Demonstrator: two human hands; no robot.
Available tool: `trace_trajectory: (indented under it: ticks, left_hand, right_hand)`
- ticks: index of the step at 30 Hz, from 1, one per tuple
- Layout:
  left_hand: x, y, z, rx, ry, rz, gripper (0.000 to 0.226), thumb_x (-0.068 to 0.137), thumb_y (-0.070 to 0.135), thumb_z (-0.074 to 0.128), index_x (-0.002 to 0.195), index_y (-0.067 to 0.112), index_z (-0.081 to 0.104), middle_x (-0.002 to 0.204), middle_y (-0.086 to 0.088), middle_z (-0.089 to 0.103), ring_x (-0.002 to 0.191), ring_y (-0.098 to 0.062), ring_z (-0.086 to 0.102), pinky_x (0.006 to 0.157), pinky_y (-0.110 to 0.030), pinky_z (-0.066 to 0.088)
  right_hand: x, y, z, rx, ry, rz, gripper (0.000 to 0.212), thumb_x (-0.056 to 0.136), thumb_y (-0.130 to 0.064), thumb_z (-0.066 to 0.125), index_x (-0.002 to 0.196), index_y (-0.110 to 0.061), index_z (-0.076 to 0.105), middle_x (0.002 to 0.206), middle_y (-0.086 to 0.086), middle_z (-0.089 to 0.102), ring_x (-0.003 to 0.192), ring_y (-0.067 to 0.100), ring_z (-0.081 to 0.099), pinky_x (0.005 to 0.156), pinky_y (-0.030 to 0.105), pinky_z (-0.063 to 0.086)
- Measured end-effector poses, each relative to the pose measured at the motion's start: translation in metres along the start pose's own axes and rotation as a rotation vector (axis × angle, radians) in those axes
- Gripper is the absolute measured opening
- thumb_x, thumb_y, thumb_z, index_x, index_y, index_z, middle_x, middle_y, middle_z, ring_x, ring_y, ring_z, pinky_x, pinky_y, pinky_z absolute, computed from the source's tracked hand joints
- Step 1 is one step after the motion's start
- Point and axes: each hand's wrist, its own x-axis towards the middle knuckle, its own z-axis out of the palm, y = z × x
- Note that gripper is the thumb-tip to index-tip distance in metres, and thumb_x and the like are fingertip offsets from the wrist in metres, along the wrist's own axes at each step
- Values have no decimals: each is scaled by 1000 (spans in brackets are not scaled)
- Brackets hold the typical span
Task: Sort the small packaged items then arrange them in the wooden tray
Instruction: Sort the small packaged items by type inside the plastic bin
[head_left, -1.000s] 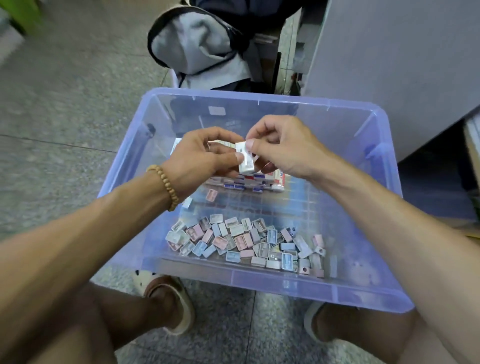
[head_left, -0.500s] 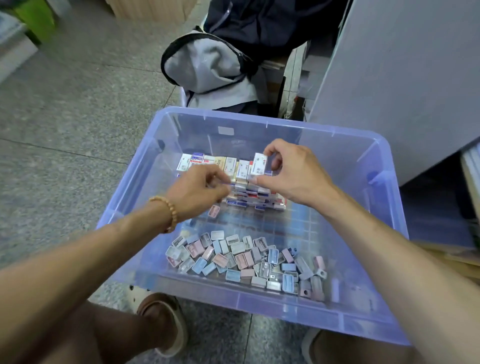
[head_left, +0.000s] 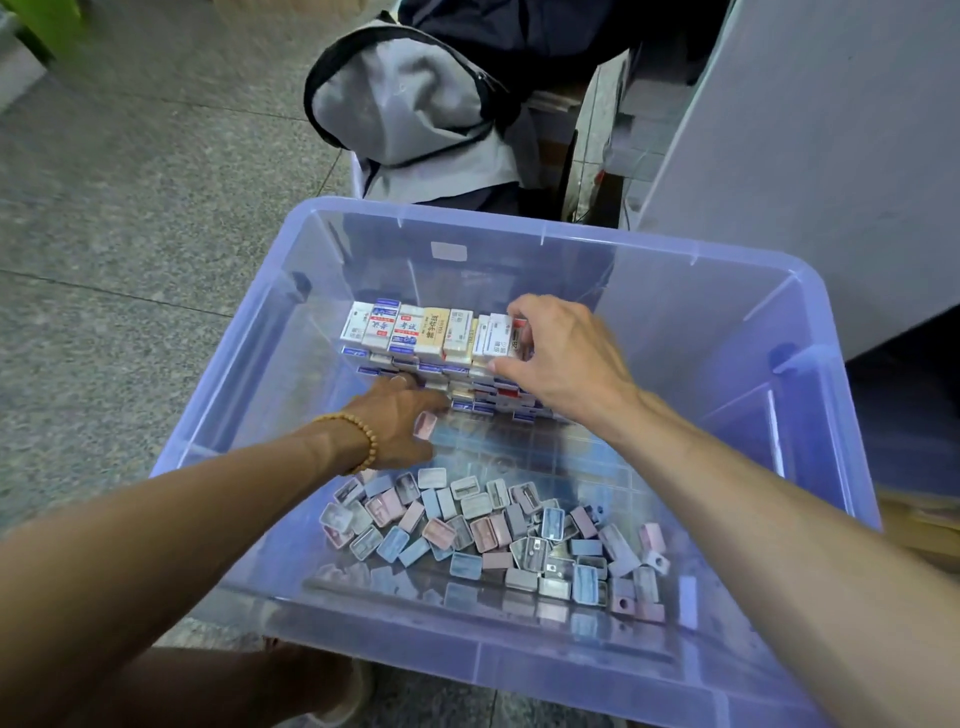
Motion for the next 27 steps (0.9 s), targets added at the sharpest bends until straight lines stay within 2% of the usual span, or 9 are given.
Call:
trace_trajectory:
  ticks: [2,6,9,12,16,21,24,27]
  left_hand:
    - [2,-1,2,-4,-12,21,57,83,38,67,137,30,50,126,-7,48,120,-27,42,100,-40,43]
    - [0,-3,8,50,-68,42,59,87,35,66,140,19,46,129,-8,50,123,-25,42,99,-34,39]
    - [2,-6,11,33,-93,29,53,83,40,69,129,18,53,120,-6,52,113,-24,50,93,-34,46]
    - [-1,-6,16,-25,-190,10,45,82,39,71,121,19,60,107,2,51,98,-18,53,84,-29,47]
    - [-4,-5,21,-72,-267,8,37,82,40,72,112,21,62,105,3,60,91,-16,58,78,-26,48]
    - [-8,2,2,-73,-169,-4,33,91,34,62,118,16,61,114,-2,62,92,-17,56,84,-27,47]
    - [-23,12,-15,-187,-116,-17,32,92,34,60,120,17,60,106,2,63,92,-16,57,86,-28,48]
    - [-53,24,-31,-341,-31,-10,27,94,33,59,118,21,61,95,10,62,86,-7,58,74,-15,44]
  right_hand:
    - [-2,1,0,15,3,-7,53,81,-42,78,122,-17,55,112,0,65,100,23,61,81,38,49]
    - [-2,1,5,19,1,-21,37,83,-37,74,110,-19,58,98,-3,56,92,24,60,78,39,51]
    - [-2,-1,7,35,4,-19,33,85,-35,72,109,-18,58,99,-3,56,91,23,59,77,39,51]
    - [-2,0,8,46,13,-32,32,85,-34,73,109,-17,59,101,-1,59,90,22,59,76,38,51]
    - [-1,1,9,46,21,-34,33,85,-34,72,110,-17,59,103,0,60,91,22,59,77,39,50]
    - [0,0,4,36,-3,-25,35,86,-38,71,111,-16,60,104,2,62,93,24,60,81,43,52]
    - [0,-3,-10,73,-23,-1,34,88,-39,68,112,-16,63,104,1,67,96,23,61,85,42,52]
    - [-6,-8,-29,161,-29,31,28,90,-37,66,109,-17,66,98,-2,69,94,21,63,86,39,52]
